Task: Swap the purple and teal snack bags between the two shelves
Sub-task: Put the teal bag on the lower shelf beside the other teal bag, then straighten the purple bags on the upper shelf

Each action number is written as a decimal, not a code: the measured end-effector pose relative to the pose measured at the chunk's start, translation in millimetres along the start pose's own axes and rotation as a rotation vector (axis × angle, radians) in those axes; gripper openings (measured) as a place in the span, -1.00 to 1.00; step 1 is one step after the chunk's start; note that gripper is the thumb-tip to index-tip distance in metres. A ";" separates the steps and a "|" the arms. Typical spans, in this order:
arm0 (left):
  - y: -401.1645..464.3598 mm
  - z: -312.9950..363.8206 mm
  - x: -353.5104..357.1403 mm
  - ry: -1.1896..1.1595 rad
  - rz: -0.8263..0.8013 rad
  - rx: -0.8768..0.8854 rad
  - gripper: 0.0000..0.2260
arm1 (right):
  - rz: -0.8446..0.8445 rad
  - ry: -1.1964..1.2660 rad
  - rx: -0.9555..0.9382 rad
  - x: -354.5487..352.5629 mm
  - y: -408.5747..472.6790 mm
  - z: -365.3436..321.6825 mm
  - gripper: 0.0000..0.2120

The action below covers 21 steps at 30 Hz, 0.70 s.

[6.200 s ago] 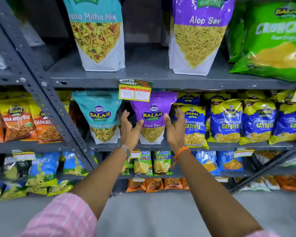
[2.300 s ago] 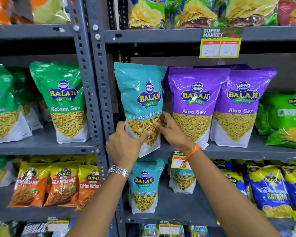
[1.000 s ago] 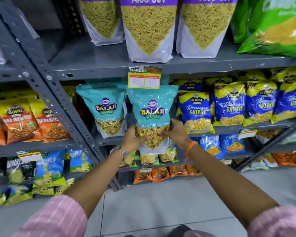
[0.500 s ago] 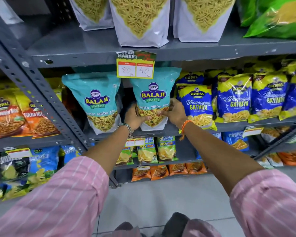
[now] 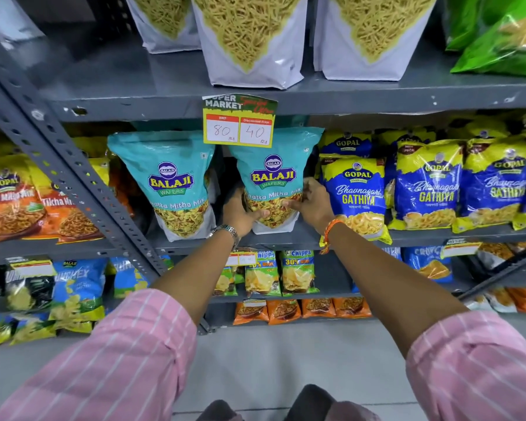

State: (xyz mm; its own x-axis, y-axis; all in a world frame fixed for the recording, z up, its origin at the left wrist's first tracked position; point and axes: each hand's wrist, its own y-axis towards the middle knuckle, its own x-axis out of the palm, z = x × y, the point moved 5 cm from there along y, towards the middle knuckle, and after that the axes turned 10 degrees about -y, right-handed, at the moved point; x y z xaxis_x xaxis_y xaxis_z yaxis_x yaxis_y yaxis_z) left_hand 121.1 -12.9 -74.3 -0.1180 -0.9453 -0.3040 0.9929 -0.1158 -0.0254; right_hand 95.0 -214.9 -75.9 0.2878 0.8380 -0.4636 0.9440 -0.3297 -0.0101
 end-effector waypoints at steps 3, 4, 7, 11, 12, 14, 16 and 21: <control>-6.4 -0.5 -1.7 -0.011 0.025 -0.049 -0.23 | 0.007 0.012 -0.006 -6.2 -8.3 -7.9 -0.42; -10.1 -2.7 -2.8 -0.036 0.029 -0.064 -0.18 | 0.019 0.034 -0.006 -9.2 -13.9 -11.1 -0.38; -33.0 1.5 -8.6 -0.138 0.055 -0.083 -0.16 | 0.091 0.117 -0.027 -22.7 -39.4 -29.3 -0.33; -96.0 42.6 -33.0 -0.180 0.222 0.057 -0.51 | 0.411 0.251 -0.117 -60.1 -90.8 -81.4 -0.53; -109.3 55.1 -41.5 -0.202 0.263 0.121 -0.60 | 0.471 0.294 -0.169 -70.6 -103.1 -100.9 -0.60; -124.6 85.5 -61.1 -0.220 0.329 0.276 -0.67 | 0.543 0.355 -0.296 -91.3 -121.6 -145.6 -0.68; -127.5 126.1 -83.1 -0.245 0.398 0.446 -0.69 | 0.567 0.380 -0.408 -108.6 -128.5 -189.6 -0.70; -100.8 225.2 -124.3 -0.270 0.449 0.665 -0.60 | 0.413 0.218 -0.496 -114.2 -105.8 -256.8 -0.64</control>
State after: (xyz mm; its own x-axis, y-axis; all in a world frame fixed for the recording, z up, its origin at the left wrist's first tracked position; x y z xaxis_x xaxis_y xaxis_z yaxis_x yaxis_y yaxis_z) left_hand 33.2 47.6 180.4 0.2031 -0.9751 0.0888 0.7429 0.2125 0.6347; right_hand 3.7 -164.0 205.7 0.6171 0.7718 -0.1531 0.6974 -0.4464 0.5607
